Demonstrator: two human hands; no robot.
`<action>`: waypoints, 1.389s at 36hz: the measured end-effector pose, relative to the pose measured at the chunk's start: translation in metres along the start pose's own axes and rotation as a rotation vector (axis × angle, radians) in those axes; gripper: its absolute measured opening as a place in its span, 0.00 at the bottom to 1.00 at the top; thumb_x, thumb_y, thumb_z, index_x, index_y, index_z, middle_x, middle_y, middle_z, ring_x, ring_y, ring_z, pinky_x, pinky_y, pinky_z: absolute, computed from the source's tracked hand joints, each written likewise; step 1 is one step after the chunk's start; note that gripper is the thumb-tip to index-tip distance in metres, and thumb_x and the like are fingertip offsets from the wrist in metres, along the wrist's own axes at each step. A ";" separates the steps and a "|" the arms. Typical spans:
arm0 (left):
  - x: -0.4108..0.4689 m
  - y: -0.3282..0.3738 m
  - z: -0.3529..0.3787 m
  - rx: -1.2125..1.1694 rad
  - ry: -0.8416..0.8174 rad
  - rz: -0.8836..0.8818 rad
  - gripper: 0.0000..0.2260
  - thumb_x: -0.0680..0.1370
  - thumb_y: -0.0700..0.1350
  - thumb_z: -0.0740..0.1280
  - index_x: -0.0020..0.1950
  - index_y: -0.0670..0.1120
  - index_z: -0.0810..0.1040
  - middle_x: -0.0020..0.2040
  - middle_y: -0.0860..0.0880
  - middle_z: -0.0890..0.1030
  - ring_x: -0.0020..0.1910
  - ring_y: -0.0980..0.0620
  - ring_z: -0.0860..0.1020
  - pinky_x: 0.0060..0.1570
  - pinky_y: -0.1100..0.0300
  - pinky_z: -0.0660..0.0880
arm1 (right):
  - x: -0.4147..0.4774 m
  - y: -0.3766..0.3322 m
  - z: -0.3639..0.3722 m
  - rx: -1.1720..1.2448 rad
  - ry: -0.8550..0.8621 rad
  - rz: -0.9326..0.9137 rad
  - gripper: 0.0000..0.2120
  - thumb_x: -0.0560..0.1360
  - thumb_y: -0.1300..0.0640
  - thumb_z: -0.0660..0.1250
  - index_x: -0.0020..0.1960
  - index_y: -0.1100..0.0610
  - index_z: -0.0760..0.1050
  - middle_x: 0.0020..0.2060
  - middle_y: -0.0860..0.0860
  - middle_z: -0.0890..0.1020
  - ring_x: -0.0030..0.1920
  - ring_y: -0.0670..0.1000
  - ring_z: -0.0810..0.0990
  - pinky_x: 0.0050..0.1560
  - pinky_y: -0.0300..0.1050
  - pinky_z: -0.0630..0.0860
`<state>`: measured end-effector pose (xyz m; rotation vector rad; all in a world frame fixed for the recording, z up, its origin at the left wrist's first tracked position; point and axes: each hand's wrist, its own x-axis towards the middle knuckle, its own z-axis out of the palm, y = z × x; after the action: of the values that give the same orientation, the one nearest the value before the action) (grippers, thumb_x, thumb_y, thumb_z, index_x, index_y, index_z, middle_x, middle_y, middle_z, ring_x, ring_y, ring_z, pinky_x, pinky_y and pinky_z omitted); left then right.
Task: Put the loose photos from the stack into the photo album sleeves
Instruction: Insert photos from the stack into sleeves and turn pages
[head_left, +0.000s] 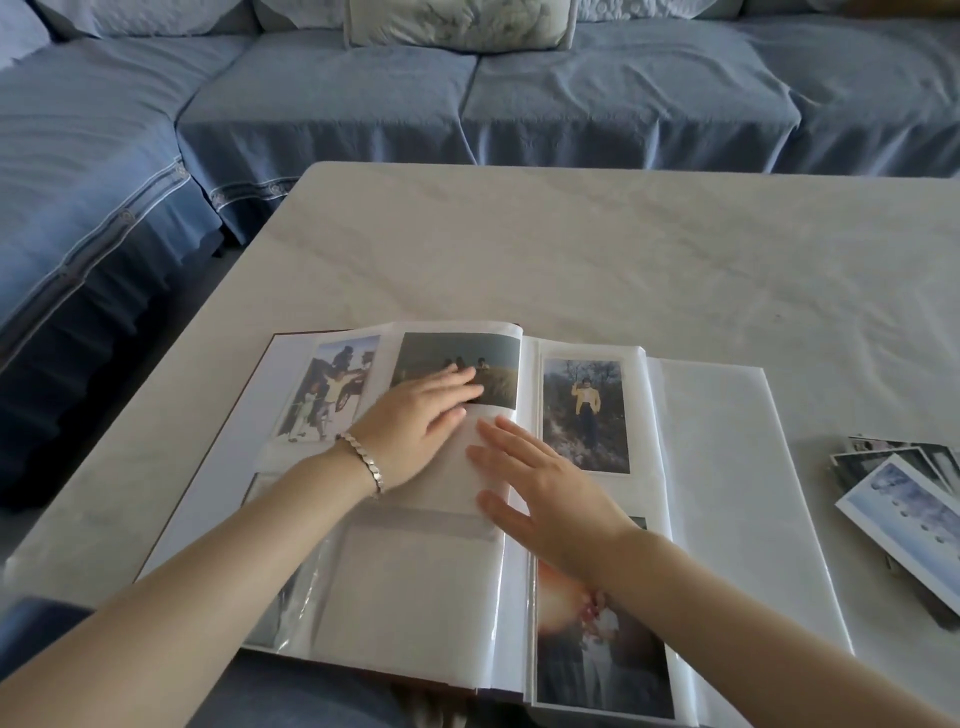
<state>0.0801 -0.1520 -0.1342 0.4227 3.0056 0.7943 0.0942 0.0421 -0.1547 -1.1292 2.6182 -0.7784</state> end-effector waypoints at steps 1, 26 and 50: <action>-0.001 -0.003 0.003 0.072 -0.040 -0.033 0.18 0.81 0.44 0.58 0.72 0.47 0.67 0.74 0.51 0.62 0.73 0.58 0.57 0.70 0.69 0.50 | -0.001 0.000 -0.001 -0.006 0.001 -0.005 0.22 0.80 0.49 0.57 0.73 0.51 0.62 0.75 0.44 0.56 0.75 0.41 0.46 0.68 0.27 0.40; 0.006 0.118 0.081 0.258 -0.188 0.051 0.19 0.81 0.52 0.55 0.73 0.54 0.64 0.76 0.55 0.57 0.75 0.56 0.52 0.71 0.64 0.45 | -0.183 0.122 -0.107 -0.163 0.279 0.770 0.18 0.73 0.55 0.70 0.62 0.55 0.76 0.65 0.49 0.73 0.64 0.52 0.72 0.50 0.41 0.66; 0.013 0.148 0.086 -0.061 -0.051 -0.114 0.11 0.78 0.45 0.64 0.60 0.47 0.79 0.63 0.54 0.75 0.63 0.59 0.70 0.61 0.76 0.59 | -0.205 0.125 -0.101 -0.500 0.636 0.479 0.03 0.69 0.69 0.69 0.42 0.67 0.81 0.39 0.59 0.84 0.35 0.58 0.84 0.29 0.49 0.78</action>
<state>0.1120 0.0166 -0.1364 0.2635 2.9187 0.8491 0.1222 0.3009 -0.1427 -0.2848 3.5448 -0.4278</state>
